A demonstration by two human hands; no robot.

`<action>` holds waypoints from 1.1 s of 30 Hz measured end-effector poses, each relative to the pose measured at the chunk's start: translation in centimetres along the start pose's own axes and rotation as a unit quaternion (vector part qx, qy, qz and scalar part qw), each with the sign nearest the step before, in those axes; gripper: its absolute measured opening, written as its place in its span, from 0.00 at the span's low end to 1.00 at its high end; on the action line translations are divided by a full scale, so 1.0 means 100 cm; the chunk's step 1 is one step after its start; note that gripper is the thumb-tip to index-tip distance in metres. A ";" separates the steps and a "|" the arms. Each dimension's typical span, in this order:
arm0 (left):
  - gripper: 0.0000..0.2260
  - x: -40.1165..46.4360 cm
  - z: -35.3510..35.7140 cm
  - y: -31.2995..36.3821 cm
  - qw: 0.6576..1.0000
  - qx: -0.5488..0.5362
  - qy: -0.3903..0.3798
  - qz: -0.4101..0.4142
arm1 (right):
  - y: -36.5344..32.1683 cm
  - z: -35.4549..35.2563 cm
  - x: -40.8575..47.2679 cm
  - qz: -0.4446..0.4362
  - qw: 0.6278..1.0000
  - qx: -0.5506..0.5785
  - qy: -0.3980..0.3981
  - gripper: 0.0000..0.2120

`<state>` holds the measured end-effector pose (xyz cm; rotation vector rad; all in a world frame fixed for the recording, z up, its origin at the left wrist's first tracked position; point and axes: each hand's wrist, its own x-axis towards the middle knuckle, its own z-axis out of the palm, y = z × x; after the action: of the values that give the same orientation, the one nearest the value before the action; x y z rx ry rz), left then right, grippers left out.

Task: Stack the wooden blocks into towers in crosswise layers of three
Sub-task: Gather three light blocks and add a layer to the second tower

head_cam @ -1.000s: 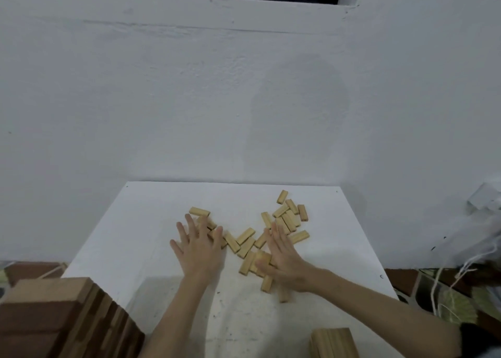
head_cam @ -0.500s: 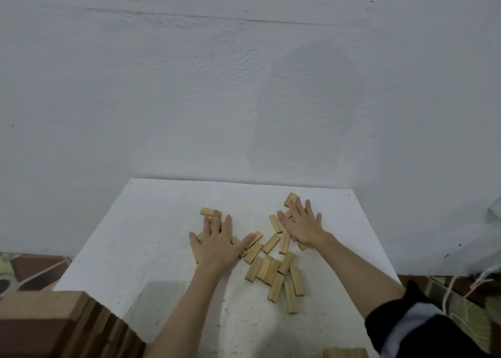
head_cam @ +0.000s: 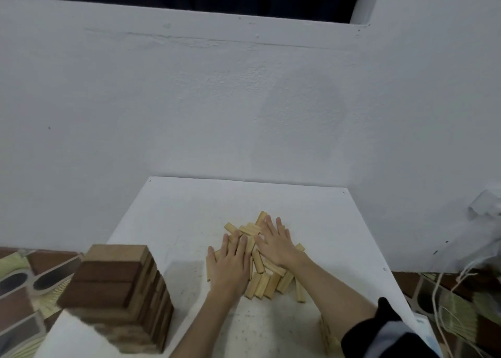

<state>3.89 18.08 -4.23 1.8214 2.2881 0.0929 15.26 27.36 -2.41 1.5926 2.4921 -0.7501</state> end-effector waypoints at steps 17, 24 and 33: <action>0.18 -0.067 -0.019 -0.011 0.964 -0.193 0.139 0.122 | -0.028 -0.004 -0.088 -0.001 0.994 0.098 0.057 0.24; 0.14 -0.097 -0.007 -0.008 0.954 -0.190 0.163 0.166 | -0.030 0.037 -0.129 -0.037 0.978 0.104 0.176 0.22; 0.20 -0.105 0.001 -0.002 0.962 -0.249 0.068 0.090 | -0.022 0.056 -0.148 -0.014 0.970 0.129 0.203 0.27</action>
<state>5.93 7.83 -2.99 1.7771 1.9294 0.7700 19.04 11.84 -1.63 1.9805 2.7932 -0.8562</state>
